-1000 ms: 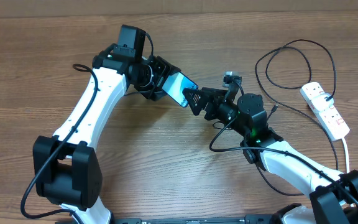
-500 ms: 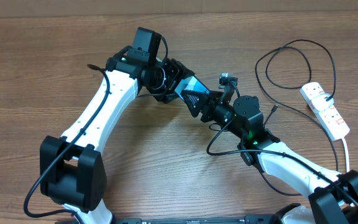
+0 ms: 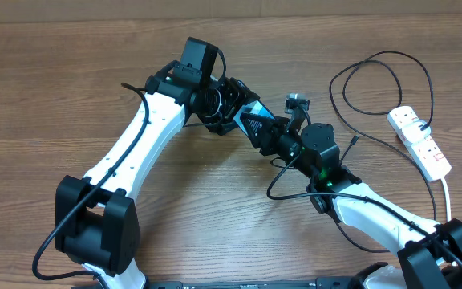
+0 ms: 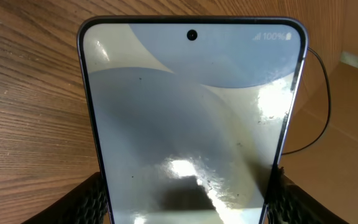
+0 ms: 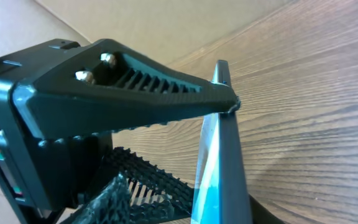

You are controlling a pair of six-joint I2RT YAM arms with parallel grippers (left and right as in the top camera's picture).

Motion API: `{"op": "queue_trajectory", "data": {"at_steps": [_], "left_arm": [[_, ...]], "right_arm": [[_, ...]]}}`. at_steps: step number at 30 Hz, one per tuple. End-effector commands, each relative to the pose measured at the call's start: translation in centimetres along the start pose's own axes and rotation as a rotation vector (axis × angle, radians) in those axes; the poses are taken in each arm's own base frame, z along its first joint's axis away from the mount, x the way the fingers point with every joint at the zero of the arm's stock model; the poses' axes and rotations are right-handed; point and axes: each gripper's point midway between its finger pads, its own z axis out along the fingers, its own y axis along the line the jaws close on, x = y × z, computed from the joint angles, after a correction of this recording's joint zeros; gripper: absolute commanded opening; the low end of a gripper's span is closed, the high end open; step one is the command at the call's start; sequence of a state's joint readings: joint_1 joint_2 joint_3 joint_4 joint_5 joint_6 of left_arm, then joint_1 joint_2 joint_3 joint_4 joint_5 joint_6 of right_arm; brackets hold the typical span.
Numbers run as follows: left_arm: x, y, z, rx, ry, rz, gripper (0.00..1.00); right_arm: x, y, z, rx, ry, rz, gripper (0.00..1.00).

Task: Plug charger to phone and switch on socket
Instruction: 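Open the left gripper and pull the phone away with the right gripper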

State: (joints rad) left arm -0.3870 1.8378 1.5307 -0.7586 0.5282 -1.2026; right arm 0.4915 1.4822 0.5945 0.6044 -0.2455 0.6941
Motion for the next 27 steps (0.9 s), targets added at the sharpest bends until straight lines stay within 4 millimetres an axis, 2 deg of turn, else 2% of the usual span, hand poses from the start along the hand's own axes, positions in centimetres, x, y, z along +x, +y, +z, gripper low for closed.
{"op": "queue_trajectory", "data": {"at_steps": [1, 11, 23, 27], "left_arm": [[0.7, -1.3, 0.0, 0.029, 0.020, 0.028, 0.47], [0.6, -1.3, 0.0, 0.026, 0.013, 0.051, 0.49], [0.7, -1.0, 0.0, 0.017, 0.016, 0.083, 0.49], [0.7, -1.0, 0.0, 0.017, 0.016, 0.098, 0.56]], "right_arm": [[-0.6, 0.8, 0.2, -0.022, -0.013, -0.013, 0.40], [0.4, 1.7, 0.1, -0.077, 0.040, -0.015, 0.25], [0.5, 1.9, 0.1, -0.085, 0.047, -0.014, 0.13], [0.5, 1.9, 0.1, -0.086, 0.047, -0.014, 0.12]]}}
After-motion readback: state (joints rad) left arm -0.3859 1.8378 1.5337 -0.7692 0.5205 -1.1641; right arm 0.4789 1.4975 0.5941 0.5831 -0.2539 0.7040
